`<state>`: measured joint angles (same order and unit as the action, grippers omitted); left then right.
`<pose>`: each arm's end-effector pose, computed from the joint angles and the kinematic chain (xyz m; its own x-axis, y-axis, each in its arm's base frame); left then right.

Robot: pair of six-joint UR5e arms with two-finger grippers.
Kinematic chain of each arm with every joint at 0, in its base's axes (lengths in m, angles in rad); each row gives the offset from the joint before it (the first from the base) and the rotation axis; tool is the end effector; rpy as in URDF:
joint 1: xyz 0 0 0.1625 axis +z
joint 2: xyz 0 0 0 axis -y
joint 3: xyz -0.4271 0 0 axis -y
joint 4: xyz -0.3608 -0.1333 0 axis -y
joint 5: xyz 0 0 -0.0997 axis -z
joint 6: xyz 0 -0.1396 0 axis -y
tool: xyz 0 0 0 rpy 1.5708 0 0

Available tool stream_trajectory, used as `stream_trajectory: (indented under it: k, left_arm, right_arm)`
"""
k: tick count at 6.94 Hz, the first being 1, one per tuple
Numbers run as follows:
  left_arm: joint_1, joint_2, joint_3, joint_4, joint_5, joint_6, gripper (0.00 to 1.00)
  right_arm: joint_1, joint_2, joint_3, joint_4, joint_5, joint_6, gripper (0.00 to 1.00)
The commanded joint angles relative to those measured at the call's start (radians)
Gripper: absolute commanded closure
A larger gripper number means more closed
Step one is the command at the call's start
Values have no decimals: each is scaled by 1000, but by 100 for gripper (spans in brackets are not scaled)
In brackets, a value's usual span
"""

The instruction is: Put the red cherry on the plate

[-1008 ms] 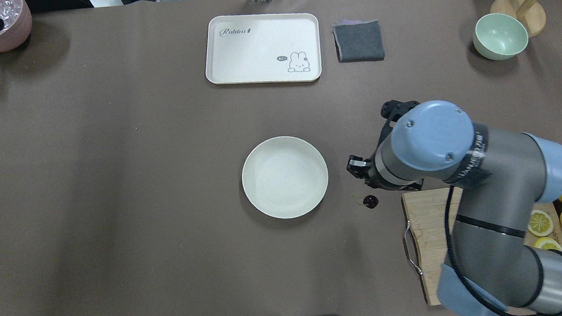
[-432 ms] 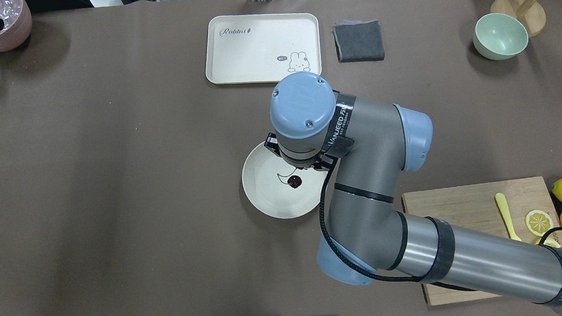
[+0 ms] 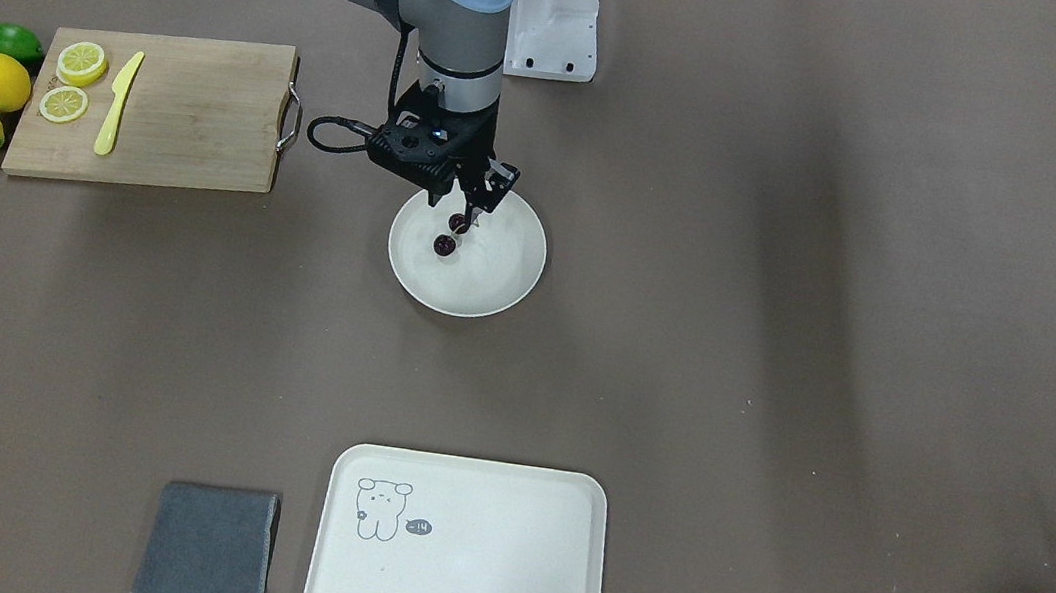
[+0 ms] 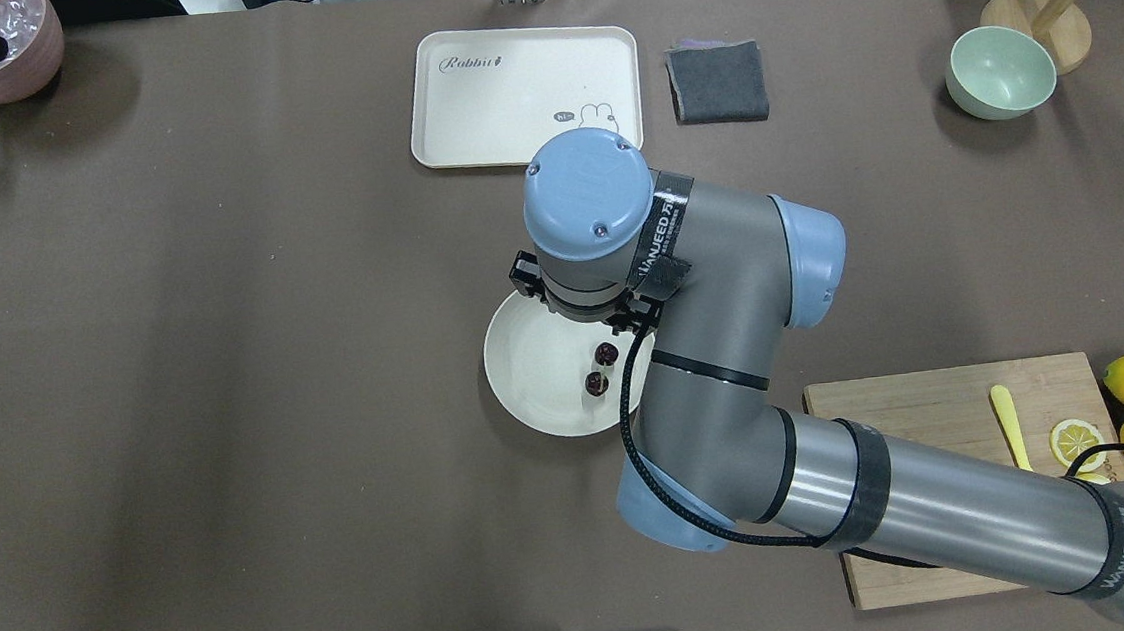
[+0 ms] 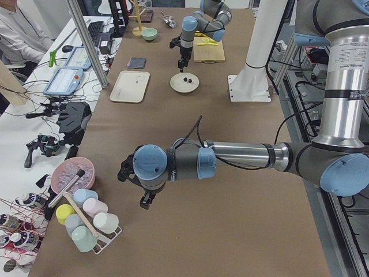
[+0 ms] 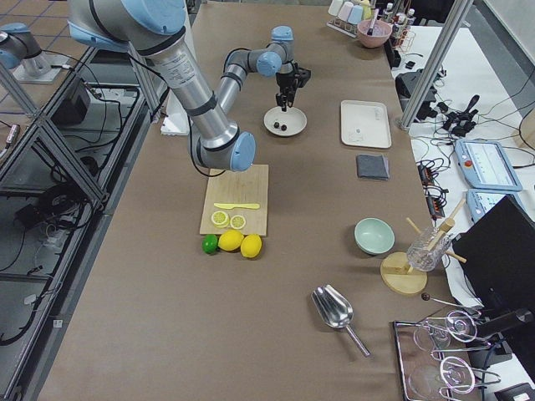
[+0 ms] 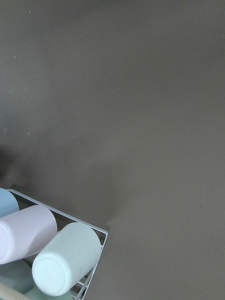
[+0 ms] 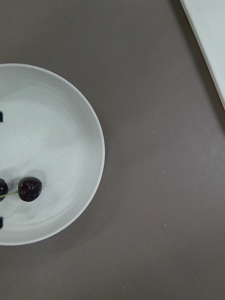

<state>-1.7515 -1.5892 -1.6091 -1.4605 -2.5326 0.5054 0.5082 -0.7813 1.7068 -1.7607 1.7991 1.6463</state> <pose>-0.1018 -0.4524 0.6542 0.5724 0.3478 -0.7426 -0.1116 0.9302 0.3497 -0.5493 -0.4224 0.2089 0.6201 0.4295 0.6565 -0.3892 0.8950 -0.2179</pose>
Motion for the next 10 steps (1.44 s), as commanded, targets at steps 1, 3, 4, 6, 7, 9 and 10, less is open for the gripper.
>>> stream_trajectory:
  k: [1,3,4,6,7,9,10]
  left_arm:
    - [6,0,11,2,0,-2,1]
    - [9,14,23,-33,5,-5,1]
    - [64,9,32,-34,46,-62,1]
    - [189,0,26,-34,203,-374,1]
    - [213,-14,20,-6,204,-459,1]
    - [268,-71,18,68,204,-538,1]
    - [270,-71,17,65,201,-536,1]
  right_arm:
    - [67,-124,151,-32,45,-113,0]
    - [204,-240,200,-40,139,-338,0]
    - [275,-292,224,-40,155,-449,0]
    - [419,-430,235,-42,204,-755,0]
    - [500,-509,249,-36,245,-887,0]
    - [709,-635,246,-40,417,-1189,0]
    - [815,-727,240,-40,457,-1396,0]
